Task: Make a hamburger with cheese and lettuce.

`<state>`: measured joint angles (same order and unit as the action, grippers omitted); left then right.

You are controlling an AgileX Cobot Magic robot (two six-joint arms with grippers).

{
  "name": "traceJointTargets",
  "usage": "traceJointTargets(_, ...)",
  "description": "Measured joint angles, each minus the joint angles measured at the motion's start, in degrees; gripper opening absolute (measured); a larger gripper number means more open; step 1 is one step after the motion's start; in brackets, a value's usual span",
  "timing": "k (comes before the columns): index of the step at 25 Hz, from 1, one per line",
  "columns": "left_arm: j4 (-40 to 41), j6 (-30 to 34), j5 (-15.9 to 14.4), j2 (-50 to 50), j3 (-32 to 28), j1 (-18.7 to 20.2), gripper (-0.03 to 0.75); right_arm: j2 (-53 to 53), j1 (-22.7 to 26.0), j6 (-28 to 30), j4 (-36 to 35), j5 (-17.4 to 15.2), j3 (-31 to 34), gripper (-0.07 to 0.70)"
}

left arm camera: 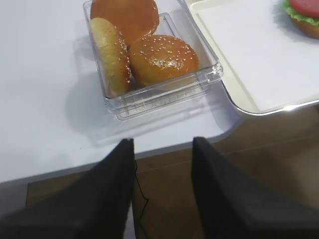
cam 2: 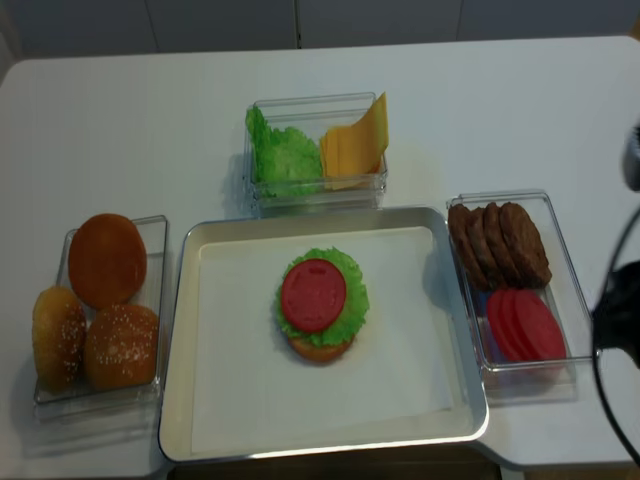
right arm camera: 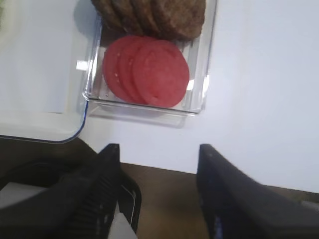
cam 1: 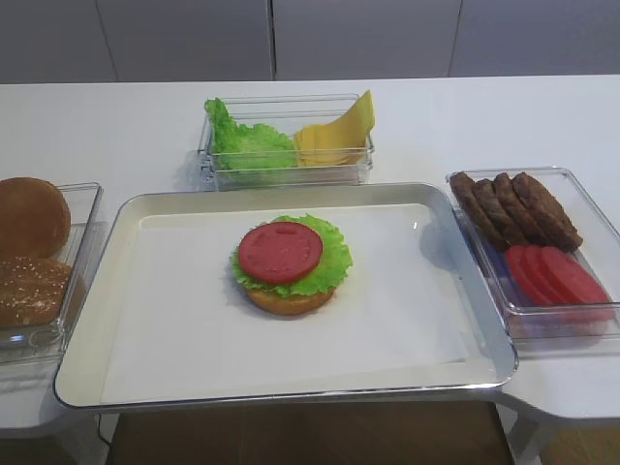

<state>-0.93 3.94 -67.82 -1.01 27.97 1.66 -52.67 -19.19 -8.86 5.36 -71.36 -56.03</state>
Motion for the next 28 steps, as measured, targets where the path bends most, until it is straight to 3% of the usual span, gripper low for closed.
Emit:
traceJointTargets(7,0.0,0.0,0.0,0.0,0.0,0.0,0.288,21.2,0.8,-1.24,4.44,-0.71,8.87,0.391)
traceJointTargets(13,0.0,0.0,0.0,0.0,0.0,0.0,0.288,38.11,7.37,2.02,5.11,0.01,15.02,0.391)
traceJointTargets(21,0.0,0.0,0.0,0.0,0.0,0.0,0.288,46.59,15.34,5.97,-2.9,2.78,23.53,0.382)
traceJointTargets(25,0.0,0.0,0.0,0.0,0.0,0.0,0.288,49.85,17.76,6.45,-5.36,5.11,27.76,0.361)
traceJointTargets(28,0.0,0.0,0.0,0.0,0.0,0.0,0.288,52.97,19.22,9.38,-7.11,5.1,28.8,0.337)
